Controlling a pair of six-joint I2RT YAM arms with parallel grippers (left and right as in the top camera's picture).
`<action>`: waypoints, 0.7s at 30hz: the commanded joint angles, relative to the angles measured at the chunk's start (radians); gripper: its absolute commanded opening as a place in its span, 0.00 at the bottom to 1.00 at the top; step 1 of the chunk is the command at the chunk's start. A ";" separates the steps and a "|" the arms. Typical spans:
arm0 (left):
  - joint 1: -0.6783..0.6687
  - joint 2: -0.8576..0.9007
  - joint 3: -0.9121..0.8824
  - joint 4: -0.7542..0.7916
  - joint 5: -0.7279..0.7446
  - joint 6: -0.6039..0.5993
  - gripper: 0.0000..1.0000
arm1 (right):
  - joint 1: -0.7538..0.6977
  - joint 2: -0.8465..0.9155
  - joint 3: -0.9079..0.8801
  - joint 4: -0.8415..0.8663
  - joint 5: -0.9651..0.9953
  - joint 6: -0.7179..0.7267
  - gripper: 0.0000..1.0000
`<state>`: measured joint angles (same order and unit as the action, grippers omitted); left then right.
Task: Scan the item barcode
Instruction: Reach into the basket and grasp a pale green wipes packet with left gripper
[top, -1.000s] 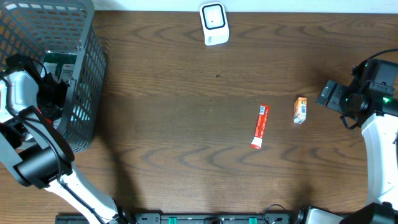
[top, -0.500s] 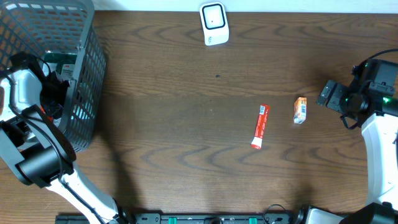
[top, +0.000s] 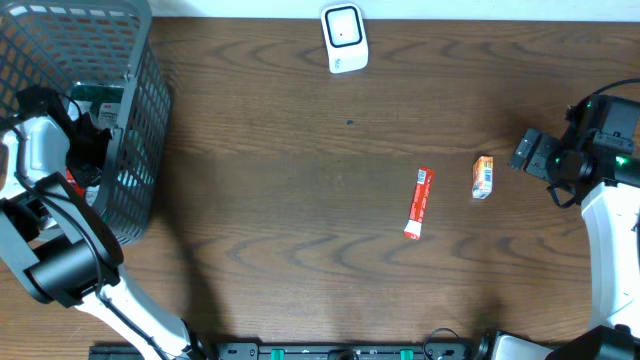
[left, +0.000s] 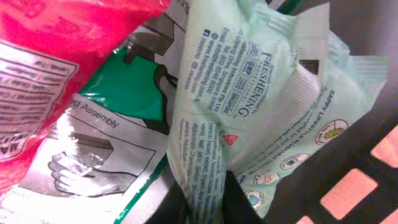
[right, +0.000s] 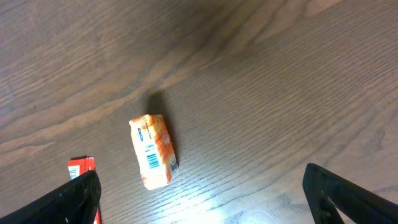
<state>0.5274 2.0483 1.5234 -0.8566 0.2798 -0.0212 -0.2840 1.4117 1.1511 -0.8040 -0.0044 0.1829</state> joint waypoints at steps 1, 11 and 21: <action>-0.002 0.044 -0.034 -0.004 -0.026 -0.010 0.07 | -0.004 -0.001 0.010 -0.001 0.002 0.014 0.99; 0.058 -0.100 -0.008 0.002 -0.026 -0.090 0.07 | -0.004 -0.001 0.010 -0.001 0.003 0.014 0.99; 0.074 -0.182 -0.008 0.017 -0.025 -0.123 0.07 | -0.004 -0.001 0.010 -0.001 0.003 0.014 0.99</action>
<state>0.6041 1.8820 1.5127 -0.8448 0.2596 -0.1303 -0.2840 1.4117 1.1511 -0.8040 -0.0044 0.1829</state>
